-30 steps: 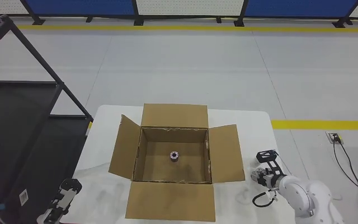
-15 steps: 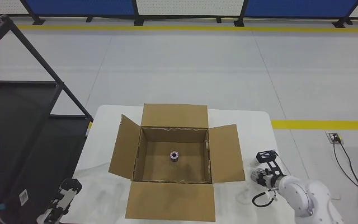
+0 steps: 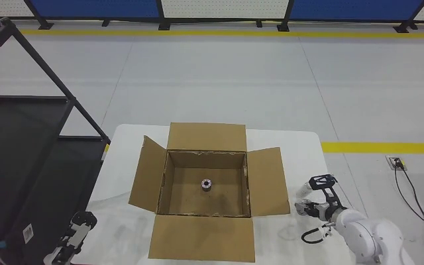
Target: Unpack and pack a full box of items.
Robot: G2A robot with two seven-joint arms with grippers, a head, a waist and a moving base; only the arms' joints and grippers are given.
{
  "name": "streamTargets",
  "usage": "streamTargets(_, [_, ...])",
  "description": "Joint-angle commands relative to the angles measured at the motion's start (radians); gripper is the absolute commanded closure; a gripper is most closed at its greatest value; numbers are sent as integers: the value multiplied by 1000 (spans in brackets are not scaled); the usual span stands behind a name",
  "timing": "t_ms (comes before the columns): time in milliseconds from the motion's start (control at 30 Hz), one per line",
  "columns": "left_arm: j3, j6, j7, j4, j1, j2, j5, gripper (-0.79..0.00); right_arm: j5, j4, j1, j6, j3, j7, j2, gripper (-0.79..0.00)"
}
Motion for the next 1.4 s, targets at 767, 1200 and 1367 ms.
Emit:
streamTargets(767, [0,0,0,0,0,0,0,-785,10,-351,329,-193,-434,154,-9,-785])
streamTargets(1200, [0,0,0,0,0,0,0,-785,212,424,881,-142,-917,89,-168,-785])
streamTargets(1367, [0,0,0,0,0,0,0,-785,260,616,948,-152,-1039,4,-239,-785])
